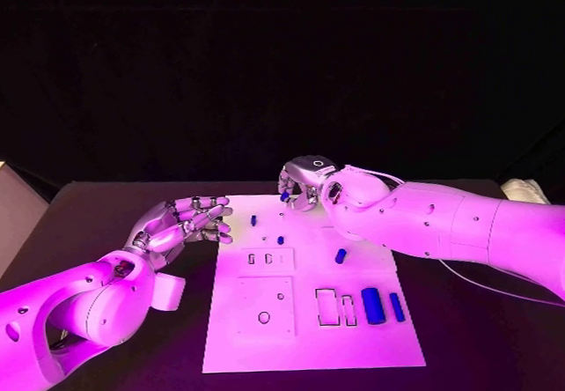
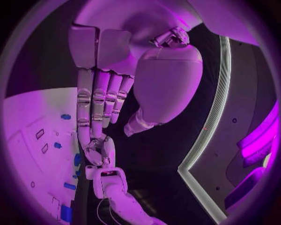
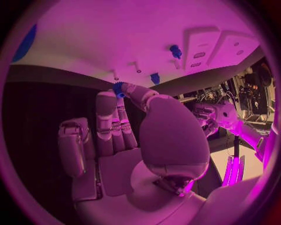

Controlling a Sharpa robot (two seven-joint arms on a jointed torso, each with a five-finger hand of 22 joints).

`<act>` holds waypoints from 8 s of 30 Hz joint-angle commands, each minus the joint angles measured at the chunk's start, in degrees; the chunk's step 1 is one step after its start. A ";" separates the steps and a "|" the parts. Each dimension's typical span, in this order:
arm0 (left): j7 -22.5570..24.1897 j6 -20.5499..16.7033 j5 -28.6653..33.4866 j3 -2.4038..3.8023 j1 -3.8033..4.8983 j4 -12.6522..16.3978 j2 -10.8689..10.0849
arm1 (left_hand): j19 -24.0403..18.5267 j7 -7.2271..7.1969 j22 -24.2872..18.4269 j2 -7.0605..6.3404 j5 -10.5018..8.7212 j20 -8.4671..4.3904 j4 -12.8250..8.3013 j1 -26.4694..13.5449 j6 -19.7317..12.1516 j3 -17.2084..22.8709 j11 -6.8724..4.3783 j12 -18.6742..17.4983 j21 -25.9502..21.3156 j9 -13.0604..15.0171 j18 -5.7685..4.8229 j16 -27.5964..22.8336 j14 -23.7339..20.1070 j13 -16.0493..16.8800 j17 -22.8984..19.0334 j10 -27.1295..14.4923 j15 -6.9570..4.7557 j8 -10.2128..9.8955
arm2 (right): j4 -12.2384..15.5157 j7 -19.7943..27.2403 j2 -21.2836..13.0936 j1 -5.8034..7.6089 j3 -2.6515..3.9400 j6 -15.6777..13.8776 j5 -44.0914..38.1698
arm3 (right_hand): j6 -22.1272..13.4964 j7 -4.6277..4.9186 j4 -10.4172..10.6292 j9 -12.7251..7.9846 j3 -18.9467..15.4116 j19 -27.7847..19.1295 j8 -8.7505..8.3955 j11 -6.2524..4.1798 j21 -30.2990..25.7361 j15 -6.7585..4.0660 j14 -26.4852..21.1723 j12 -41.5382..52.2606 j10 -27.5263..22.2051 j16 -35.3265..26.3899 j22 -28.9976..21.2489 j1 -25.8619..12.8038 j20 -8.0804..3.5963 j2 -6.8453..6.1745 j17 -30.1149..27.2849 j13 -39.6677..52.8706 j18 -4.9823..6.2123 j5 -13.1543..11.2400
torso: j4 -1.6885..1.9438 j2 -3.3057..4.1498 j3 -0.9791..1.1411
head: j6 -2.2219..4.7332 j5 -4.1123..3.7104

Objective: Assemble the parts on the task board

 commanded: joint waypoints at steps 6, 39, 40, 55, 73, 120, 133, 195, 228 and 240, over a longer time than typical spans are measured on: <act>0.55 1.02 -0.54 0.04 0.60 0.30 0.13 | -0.36 2.06 0.10 0.01 0.20 0.08 -0.33 -0.78 -0.46 -0.02 0.06 -0.31 0.39 0.05 0.35 0.24 -0.41 -0.09 0.10 -0.37 0.20 -0.32 | -0.36 -0.85 0.44 -0.03 0.03 0.75 -1.10 | -0.19 0.09 0.13 0.09 0.08 5.99 0.17 0.06 0.25 -0.40 -0.16 -0.41 0.26 0.05 15.08 -0.36 -0.39 0.05 -0.14 0.00 -0.38 -0.13 | 0.15 0.28 -0.17 | -0.26 0.21; 0.20 1.03 -0.55 0.03 0.99 -0.12 0.03 | -0.49 2.13 0.22 0.02 0.20 0.13 -0.37 -0.88 -0.56 -0.05 0.12 -0.29 0.57 0.05 0.35 0.34 -0.45 -0.08 0.23 -0.52 0.24 -0.37 | 0.18 -2.14 -0.23 -0.03 0.01 1.36 -3.47 | -0.32 0.15 0.10 0.19 0.06 5.99 0.09 0.11 0.25 -0.37 -0.23 -0.60 0.29 0.10 15.08 -0.46 -0.39 -0.22 -0.30 -0.08 -0.38 0.04 | 0.14 0.65 -0.13 | -0.68 0.24; 0.19 1.03 -0.55 0.03 1.00 -0.10 0.03 | -0.49 2.13 0.22 0.02 0.20 0.13 -0.37 -0.88 -0.56 -0.05 0.12 -0.29 0.57 0.05 0.35 0.34 -0.45 -0.08 0.23 -0.52 0.24 -0.37 | 0.13 -2.14 -0.17 -0.03 0.01 1.44 -3.45 | -0.32 0.15 0.10 0.19 0.06 5.99 0.09 0.11 0.25 -0.37 -0.23 -0.60 0.29 0.10 15.08 -0.46 -0.39 -0.22 -0.30 -0.08 -0.38 0.04 | 0.16 0.67 -0.12 | -0.71 0.23; -0.02 1.19 -0.55 0.03 1.14 -0.05 0.07 | -0.49 2.13 0.22 0.02 0.20 0.13 -0.37 -0.88 -0.56 -0.05 0.12 -0.29 0.57 0.05 0.35 0.34 -0.45 -0.08 0.23 -0.52 0.24 -0.37 | -0.72 -1.71 0.57 -0.29 -0.11 3.09 -2.77 | -0.50 0.22 0.18 0.23 0.03 5.99 -0.02 0.18 0.25 -0.32 -0.36 -0.77 0.22 -0.13 15.08 -0.63 -0.37 -0.35 -0.76 -0.15 -0.38 -0.01 | 0.10 0.70 -0.19 | -1.26 0.37; -0.18 1.45 -0.55 0.03 1.27 -0.15 -0.01 | -0.63 2.15 0.33 0.05 0.20 0.16 -0.43 -0.93 -0.62 -0.05 0.14 -0.26 0.76 0.06 0.36 0.44 -0.51 -0.06 0.36 -0.63 0.27 -0.40 | -0.78 -1.14 0.09 -0.35 -0.23 1.07 -2.05 | -8.35 1.32 11.55 -1.41 -26.75 4.77 -6.69 2.87 -2.45 2.07 -4.93 1.57 -17.01 0.90 11.07 12.13 1.52 -0.21 -8.05 -6.58 0.53 -0.14 | 0.02 0.69 -0.13 | -1.09 0.37; 0.45 4.16 -1.53 -0.07 1.12 -3.07 0.57 | -0.80 2.14 0.47 0.25 0.19 0.20 -0.38 -1.06 -0.62 -0.01 0.15 -0.20 0.97 0.09 0.37 0.54 -0.59 -0.03 0.50 -0.68 0.29 -0.39 | 6.81 -3.32 -17.67 -0.04 1.25 9.88 18.25 | -14.87 3.02 16.04 1.61 -23.26 5.99 2.36 1.74 0.25 1.57 7.63 83.11 20.00 36.83 15.08 9.89 1.31 -0.77 50.56 76.93 -0.38 4.17 | -0.95 -0.03 1.47 | -1.38 -0.63; 0.33 4.09 -1.66 -0.06 1.12 -2.85 0.48 | -0.80 2.14 0.47 0.25 0.19 0.20 -0.38 -1.06 -0.62 -0.01 0.15 -0.20 0.97 0.09 0.37 0.54 -0.59 -0.03 0.50 -0.68 0.29 -0.39 | 6.17 -4.17 -16.51 -0.27 1.25 10.27 18.32 | -14.86 3.03 16.17 1.56 -23.47 5.99 2.45 1.77 0.25 1.61 7.68 83.17 20.10 36.88 15.08 9.66 1.33 -0.73 50.77 77.05 -0.38 3.94 | -1.03 0.14 1.58 | -1.86 -0.48; -0.61 3.95 -1.72 -0.06 1.13 -2.85 0.33 | -1.22 2.11 0.80 0.54 0.18 0.28 -0.41 -1.26 -0.61 0.03 0.13 -0.09 1.52 0.19 0.43 0.76 -0.80 0.02 0.85 -0.70 0.29 -0.35 | 6.35 -4.34 -15.54 -1.43 0.98 9.44 8.33 | -11.88 2.19 13.34 1.15 -15.61 5.99 3.95 0.95 0.25 0.86 7.72 82.46 19.05 36.93 15.08 8.05 0.53 -1.81 51.02 76.13 -0.38 4.07 | -0.92 0.22 1.57 | -1.85 -1.07; -0.93 4.19 -1.72 -0.06 1.12 -3.02 0.32 | -1.28 2.11 0.83 0.63 0.19 0.29 -0.34 -1.35 -0.61 0.04 0.14 -0.09 1.57 0.20 0.43 0.78 -0.81 0.02 0.89 -0.72 0.30 -0.35 | 5.93 -5.89 -15.96 -1.49 0.97 9.66 8.98 | -13.29 2.61 13.93 0.76 -16.51 5.99 3.09 1.38 0.25 1.26 7.79 81.22 16.89 37.02 15.08 6.20 0.93 -2.29 51.33 74.19 -0.38 4.01 | -0.94 0.23 1.56 | -1.99 -1.38; -0.88 4.22 -1.72 -0.06 1.12 -2.98 0.31 | -1.47 2.09 0.95 0.94 0.19 0.34 -0.18 -1.55 -0.64 0.12 0.14 -0.08 1.79 0.23 0.46 0.87 -0.89 0.03 1.03 -0.76 0.31 -0.35 | 6.90 -5.62 -16.21 -1.55 0.98 8.00 9.85 | -9.68 1.51 13.46 1.57 -13.15 5.99 5.62 0.40 0.25 0.52 7.73 81.34 17.33 36.94 15.08 5.94 0.47 -0.41 51.09 74.59 -0.38 8.82 | -0.91 0.23 1.54 | -2.02 -1.42</act>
